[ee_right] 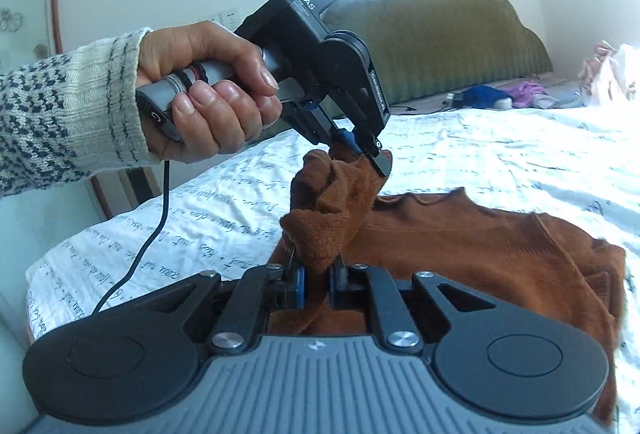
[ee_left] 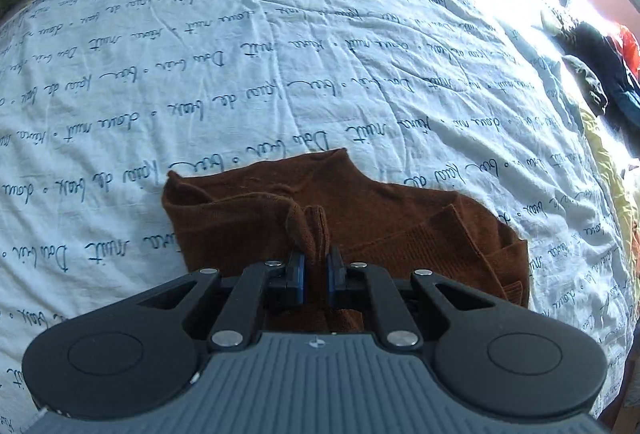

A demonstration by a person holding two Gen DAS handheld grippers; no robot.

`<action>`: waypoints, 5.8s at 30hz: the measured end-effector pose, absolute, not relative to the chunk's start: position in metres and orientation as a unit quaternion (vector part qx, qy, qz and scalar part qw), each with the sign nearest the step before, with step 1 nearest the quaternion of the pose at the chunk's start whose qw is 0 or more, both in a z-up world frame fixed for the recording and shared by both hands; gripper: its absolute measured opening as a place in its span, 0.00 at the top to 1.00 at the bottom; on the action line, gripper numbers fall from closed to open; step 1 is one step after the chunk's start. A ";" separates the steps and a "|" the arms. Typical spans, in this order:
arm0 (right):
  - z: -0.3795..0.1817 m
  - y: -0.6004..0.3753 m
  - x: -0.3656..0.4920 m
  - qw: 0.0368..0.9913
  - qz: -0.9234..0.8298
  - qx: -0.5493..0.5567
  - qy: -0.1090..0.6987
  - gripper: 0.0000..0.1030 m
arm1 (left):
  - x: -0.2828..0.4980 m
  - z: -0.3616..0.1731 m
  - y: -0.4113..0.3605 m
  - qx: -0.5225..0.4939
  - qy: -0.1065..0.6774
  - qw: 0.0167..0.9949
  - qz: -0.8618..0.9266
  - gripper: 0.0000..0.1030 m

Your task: Fold small clothes

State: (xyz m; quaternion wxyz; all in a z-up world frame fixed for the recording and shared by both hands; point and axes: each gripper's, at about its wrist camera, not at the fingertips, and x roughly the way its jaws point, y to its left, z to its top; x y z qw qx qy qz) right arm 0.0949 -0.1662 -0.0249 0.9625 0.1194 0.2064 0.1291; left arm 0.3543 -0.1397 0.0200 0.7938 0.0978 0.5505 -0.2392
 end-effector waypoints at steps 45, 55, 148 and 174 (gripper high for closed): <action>-0.045 -0.307 0.010 0.949 -0.029 0.217 0.227 0.13 | 0.310 0.062 -0.274 0.084 0.483 0.796 -0.356 0.24; -0.055 -0.400 0.128 0.895 0.047 0.363 0.256 0.42 | 0.258 0.013 -0.123 0.039 0.497 0.808 -0.314 0.22; -0.058 -0.329 0.175 0.925 0.089 0.047 0.366 0.21 | 0.151 -0.075 -0.129 0.040 0.456 0.863 -0.213 0.00; -0.087 -0.387 0.151 0.848 0.166 0.331 0.379 0.69 | 0.292 -0.093 -0.079 -0.206 0.586 0.720 -0.309 0.62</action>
